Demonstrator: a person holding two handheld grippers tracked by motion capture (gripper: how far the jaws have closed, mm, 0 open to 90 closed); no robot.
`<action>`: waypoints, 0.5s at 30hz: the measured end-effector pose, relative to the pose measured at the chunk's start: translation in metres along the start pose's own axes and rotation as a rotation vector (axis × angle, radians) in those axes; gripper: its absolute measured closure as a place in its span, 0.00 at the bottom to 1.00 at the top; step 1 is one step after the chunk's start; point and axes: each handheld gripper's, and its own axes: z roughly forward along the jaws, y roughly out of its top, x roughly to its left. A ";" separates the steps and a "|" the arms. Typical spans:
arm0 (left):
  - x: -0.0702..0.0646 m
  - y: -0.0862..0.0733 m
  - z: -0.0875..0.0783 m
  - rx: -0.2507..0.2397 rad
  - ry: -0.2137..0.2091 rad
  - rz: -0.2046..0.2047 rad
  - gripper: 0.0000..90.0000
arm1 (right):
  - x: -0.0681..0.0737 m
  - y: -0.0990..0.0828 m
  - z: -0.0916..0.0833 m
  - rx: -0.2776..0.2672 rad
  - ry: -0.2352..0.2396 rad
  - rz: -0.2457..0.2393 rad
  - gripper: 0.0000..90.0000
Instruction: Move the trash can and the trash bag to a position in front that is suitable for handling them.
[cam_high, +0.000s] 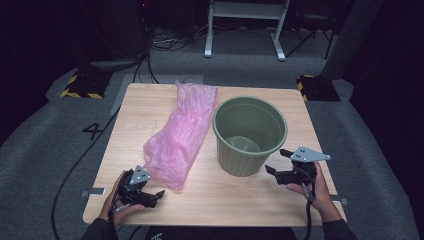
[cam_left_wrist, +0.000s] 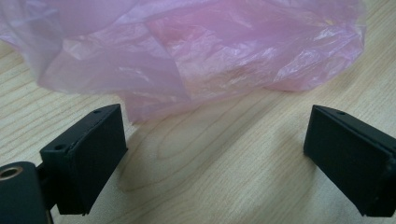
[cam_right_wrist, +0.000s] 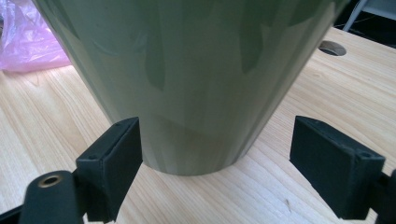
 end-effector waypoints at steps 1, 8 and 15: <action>0.000 0.000 0.000 0.001 0.001 0.000 0.06 | 0.001 0.001 0.002 0.000 -0.003 0.001 0.19; 0.000 0.000 0.000 0.001 0.000 0.000 0.06 | 0.002 0.002 0.015 0.001 -0.007 0.019 0.17; 0.000 0.000 0.000 0.001 0.001 0.000 0.06 | 0.001 0.003 0.024 -0.002 -0.014 0.022 0.18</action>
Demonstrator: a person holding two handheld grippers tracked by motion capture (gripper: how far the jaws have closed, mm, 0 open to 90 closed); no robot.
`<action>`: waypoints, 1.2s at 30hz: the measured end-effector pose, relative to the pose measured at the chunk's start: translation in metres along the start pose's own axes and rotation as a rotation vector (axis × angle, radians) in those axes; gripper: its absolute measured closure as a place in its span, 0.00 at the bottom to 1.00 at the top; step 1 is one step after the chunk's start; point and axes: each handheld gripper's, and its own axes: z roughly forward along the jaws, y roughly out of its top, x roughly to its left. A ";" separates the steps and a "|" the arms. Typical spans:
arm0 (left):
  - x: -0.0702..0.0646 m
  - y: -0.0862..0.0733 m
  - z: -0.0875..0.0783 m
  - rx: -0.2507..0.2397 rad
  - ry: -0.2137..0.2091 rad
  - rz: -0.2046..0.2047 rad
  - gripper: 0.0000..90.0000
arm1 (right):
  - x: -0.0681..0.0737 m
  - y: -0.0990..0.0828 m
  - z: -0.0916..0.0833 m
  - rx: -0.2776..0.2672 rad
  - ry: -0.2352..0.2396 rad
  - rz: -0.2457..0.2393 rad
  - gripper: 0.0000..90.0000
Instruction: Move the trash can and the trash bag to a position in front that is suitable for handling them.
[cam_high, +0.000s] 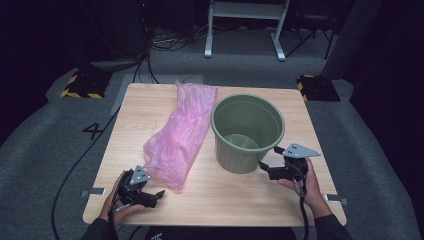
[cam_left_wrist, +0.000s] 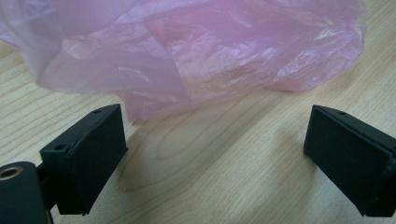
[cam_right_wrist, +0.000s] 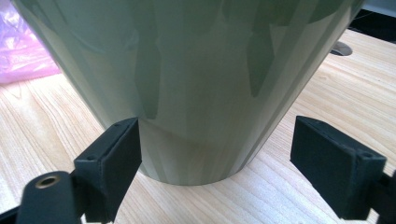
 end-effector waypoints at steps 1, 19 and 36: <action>0.000 0.000 0.000 0.000 0.000 0.000 0.06 | 0.000 0.000 0.001 0.003 0.000 -0.003 0.18; 0.000 0.000 0.000 0.002 0.004 -0.002 0.06 | -0.007 0.012 0.032 0.008 -0.057 0.025 0.21; -0.014 0.004 -0.006 -0.049 0.028 -0.015 0.19 | -0.017 0.002 0.033 0.053 -0.032 0.040 0.22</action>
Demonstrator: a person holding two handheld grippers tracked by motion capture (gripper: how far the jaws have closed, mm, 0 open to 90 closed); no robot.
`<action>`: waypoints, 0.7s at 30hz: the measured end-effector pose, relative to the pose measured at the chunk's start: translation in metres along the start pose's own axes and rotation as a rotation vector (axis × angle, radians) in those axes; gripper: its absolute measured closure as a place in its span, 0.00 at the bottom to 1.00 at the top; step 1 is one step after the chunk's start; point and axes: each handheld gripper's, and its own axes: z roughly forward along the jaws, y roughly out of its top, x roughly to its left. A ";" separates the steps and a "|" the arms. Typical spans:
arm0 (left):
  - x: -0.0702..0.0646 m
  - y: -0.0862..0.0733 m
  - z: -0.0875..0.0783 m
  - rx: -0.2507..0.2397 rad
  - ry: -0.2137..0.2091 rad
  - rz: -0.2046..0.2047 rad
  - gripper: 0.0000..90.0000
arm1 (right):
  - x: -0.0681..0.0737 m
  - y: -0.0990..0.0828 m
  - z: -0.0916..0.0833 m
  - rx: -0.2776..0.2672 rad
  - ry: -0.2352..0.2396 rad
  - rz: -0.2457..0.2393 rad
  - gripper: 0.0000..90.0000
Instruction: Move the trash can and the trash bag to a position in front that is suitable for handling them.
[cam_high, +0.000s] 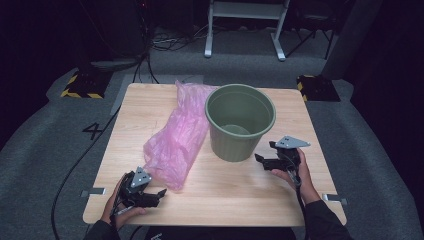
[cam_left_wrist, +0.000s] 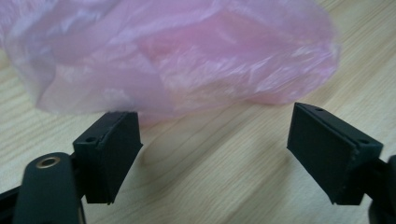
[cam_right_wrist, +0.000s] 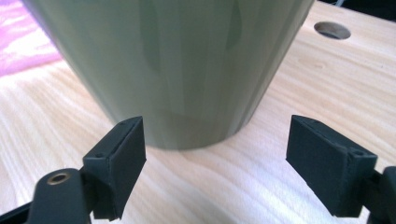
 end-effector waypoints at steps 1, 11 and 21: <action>0.000 0.001 -0.002 -0.009 0.001 0.007 0.17 | -0.001 -0.002 -0.001 0.007 0.001 0.000 0.22; -0.004 0.023 -0.015 -0.103 0.093 -0.021 0.21 | -0.014 -0.024 -0.011 0.079 -0.007 0.004 0.23; 0.023 0.012 -0.033 -0.126 0.170 -0.078 0.18 | -0.015 -0.038 -0.014 0.132 0.006 -0.023 0.23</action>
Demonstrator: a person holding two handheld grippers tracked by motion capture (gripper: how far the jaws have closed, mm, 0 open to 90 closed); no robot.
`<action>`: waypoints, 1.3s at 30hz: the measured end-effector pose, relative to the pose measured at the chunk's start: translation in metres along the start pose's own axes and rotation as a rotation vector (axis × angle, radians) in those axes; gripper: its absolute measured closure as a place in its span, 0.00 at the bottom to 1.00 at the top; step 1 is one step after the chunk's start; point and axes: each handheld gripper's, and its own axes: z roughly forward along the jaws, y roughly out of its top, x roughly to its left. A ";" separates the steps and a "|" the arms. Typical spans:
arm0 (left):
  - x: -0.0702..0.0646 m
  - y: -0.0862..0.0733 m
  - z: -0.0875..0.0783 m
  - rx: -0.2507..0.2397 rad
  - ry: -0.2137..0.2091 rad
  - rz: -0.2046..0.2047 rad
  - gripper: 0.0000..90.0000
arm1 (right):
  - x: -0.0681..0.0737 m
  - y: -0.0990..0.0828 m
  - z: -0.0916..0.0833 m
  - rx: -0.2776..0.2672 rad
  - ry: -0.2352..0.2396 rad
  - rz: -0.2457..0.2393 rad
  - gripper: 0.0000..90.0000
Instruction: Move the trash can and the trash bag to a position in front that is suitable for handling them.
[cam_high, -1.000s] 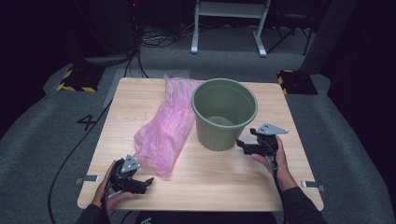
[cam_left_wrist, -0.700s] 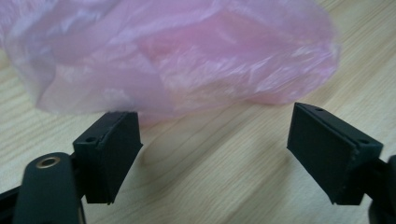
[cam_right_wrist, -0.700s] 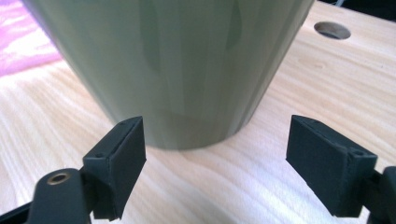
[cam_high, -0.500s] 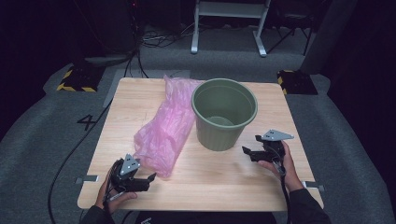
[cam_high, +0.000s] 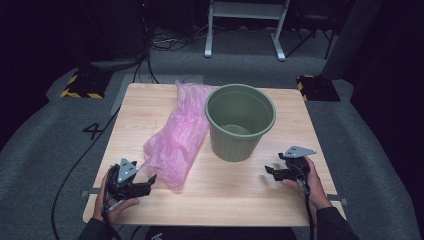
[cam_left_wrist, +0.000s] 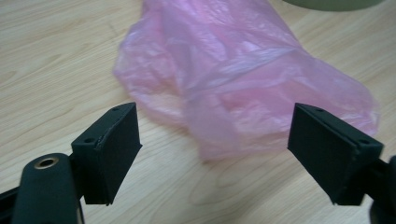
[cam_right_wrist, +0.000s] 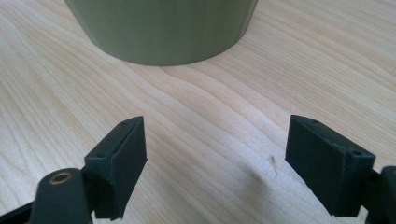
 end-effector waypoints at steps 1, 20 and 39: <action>0.005 0.000 -0.001 -0.007 -0.002 -0.007 0.18 | 0.000 -0.001 -0.001 0.001 0.003 0.002 0.23; 0.009 0.044 0.019 -0.053 -0.042 0.052 0.18 | -0.001 -0.010 -0.003 0.023 0.010 -0.013 0.23; 0.019 0.034 0.082 0.157 -0.205 0.032 0.44 | 0.013 -0.008 -0.001 0.018 0.057 -0.073 0.28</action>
